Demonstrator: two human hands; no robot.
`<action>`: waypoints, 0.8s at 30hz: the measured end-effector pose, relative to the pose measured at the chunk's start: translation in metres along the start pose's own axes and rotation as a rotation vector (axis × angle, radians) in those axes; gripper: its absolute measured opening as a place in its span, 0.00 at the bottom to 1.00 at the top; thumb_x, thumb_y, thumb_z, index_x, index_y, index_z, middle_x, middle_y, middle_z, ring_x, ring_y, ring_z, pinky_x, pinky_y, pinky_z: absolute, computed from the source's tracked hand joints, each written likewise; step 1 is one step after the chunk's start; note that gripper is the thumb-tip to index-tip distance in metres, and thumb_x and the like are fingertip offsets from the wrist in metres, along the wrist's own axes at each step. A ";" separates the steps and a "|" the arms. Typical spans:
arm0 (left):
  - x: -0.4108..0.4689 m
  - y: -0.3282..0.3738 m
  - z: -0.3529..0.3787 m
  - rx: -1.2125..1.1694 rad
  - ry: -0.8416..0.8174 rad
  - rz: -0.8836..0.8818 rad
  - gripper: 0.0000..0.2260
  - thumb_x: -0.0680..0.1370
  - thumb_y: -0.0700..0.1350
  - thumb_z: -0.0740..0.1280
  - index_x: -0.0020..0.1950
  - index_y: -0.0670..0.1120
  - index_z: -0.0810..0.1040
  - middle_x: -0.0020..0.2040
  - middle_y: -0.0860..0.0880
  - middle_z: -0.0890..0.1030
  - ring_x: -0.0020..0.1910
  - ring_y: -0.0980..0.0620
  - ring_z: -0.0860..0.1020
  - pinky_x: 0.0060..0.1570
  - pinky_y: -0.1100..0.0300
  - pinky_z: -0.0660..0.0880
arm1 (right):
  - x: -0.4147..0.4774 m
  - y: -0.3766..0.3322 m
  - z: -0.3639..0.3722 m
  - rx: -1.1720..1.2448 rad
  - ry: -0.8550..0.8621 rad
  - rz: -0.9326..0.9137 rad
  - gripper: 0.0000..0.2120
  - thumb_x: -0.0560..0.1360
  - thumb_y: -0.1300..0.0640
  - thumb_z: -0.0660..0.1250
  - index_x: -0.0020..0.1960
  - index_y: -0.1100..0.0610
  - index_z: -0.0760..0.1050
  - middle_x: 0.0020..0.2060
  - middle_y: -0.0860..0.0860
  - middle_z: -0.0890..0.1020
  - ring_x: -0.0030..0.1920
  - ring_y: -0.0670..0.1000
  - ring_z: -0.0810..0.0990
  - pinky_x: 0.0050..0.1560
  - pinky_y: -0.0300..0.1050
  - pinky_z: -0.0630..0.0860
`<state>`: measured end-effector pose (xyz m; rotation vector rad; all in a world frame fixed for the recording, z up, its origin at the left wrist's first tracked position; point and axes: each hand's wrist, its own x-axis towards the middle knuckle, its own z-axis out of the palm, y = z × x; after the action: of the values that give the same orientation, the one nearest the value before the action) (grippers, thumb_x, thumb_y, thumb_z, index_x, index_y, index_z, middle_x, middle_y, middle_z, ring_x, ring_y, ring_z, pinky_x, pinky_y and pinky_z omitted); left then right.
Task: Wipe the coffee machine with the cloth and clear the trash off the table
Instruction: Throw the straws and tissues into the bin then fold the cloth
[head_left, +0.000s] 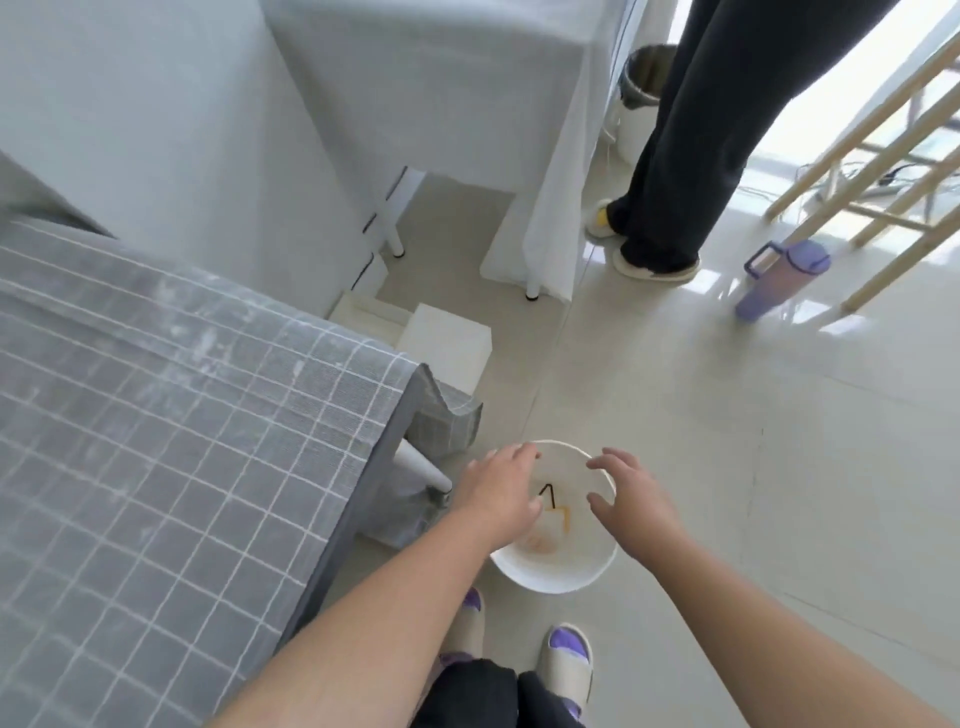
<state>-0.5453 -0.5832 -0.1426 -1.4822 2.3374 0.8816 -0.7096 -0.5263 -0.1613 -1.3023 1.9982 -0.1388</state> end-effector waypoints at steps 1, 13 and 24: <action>-0.008 0.004 -0.015 0.007 0.048 0.002 0.22 0.77 0.50 0.64 0.70 0.50 0.64 0.68 0.49 0.72 0.66 0.46 0.70 0.63 0.50 0.67 | -0.003 -0.012 -0.011 -0.006 0.017 -0.046 0.18 0.76 0.56 0.64 0.66 0.50 0.70 0.72 0.45 0.65 0.68 0.51 0.69 0.58 0.42 0.68; -0.198 -0.052 -0.124 -0.082 0.612 -0.353 0.19 0.78 0.50 0.63 0.68 0.48 0.68 0.65 0.47 0.74 0.64 0.45 0.71 0.62 0.49 0.69 | -0.076 -0.211 -0.049 -0.151 0.082 -0.694 0.13 0.74 0.58 0.66 0.59 0.54 0.76 0.62 0.51 0.76 0.60 0.54 0.76 0.57 0.46 0.71; -0.408 -0.170 -0.068 -0.207 0.768 -0.838 0.17 0.77 0.49 0.64 0.66 0.49 0.69 0.65 0.50 0.74 0.65 0.47 0.71 0.60 0.51 0.70 | -0.202 -0.358 0.082 -0.336 -0.222 -1.103 0.14 0.78 0.53 0.61 0.63 0.50 0.73 0.63 0.46 0.73 0.55 0.48 0.76 0.48 0.38 0.70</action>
<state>-0.2003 -0.3745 0.0512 -2.9385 1.6441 0.3410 -0.3462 -0.5077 0.0469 -2.3898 0.9494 -0.1607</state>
